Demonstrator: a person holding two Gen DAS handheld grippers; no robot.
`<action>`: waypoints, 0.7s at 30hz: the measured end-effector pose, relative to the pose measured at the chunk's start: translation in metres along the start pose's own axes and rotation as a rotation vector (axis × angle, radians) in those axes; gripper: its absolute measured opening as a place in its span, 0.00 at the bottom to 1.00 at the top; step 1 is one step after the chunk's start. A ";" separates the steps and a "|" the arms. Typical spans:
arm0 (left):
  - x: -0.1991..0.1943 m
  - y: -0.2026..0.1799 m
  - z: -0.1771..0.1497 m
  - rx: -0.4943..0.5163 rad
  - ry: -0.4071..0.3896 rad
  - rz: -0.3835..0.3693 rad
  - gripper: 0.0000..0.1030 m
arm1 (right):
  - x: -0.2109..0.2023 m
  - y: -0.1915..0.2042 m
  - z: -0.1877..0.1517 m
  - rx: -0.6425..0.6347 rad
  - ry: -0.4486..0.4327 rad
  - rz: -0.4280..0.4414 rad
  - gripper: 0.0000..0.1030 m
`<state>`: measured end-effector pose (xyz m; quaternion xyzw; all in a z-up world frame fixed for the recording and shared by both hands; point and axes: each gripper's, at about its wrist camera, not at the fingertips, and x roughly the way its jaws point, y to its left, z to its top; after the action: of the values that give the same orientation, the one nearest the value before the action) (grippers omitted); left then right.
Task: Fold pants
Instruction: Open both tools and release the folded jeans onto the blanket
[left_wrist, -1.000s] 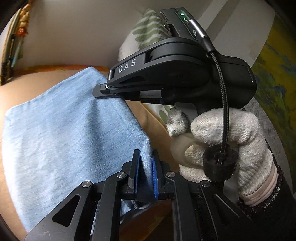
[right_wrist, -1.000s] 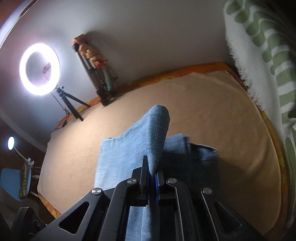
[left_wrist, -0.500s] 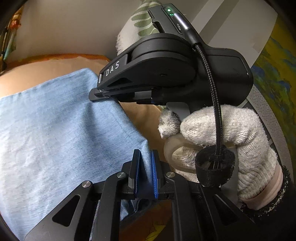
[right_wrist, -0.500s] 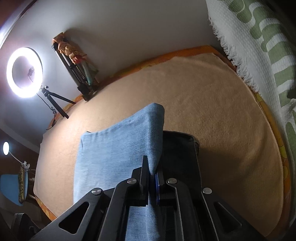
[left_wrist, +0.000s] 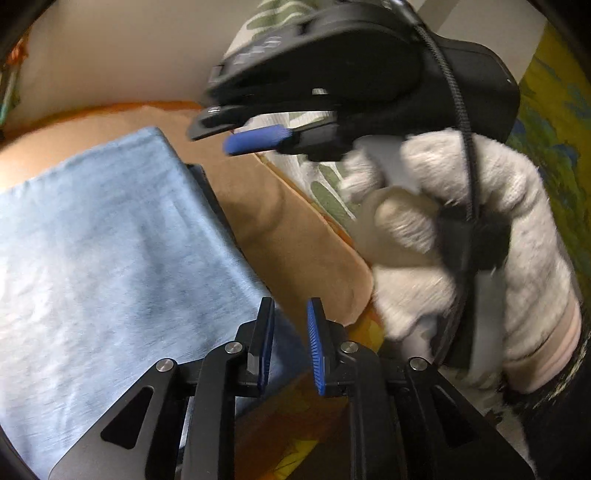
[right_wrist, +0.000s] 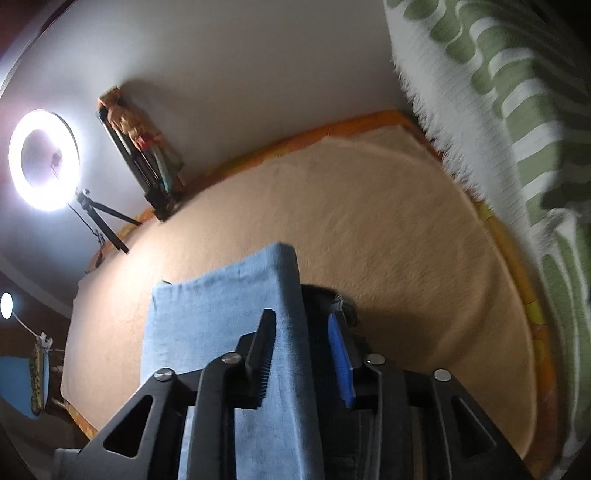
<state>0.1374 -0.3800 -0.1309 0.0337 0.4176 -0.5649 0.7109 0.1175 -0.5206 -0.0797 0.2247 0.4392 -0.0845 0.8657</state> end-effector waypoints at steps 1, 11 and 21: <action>-0.004 -0.001 -0.001 0.007 -0.008 0.012 0.16 | -0.009 0.001 0.000 -0.011 -0.018 -0.009 0.33; -0.074 0.017 -0.002 0.046 -0.074 0.177 0.29 | -0.042 0.028 -0.021 -0.132 -0.098 -0.014 0.49; -0.099 0.060 -0.005 0.028 -0.096 0.288 0.50 | -0.012 0.050 -0.044 -0.297 -0.093 -0.068 0.69</action>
<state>0.1834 -0.2789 -0.0968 0.0764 0.3661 -0.4637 0.8032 0.0955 -0.4567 -0.0766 0.0750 0.4138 -0.0579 0.9054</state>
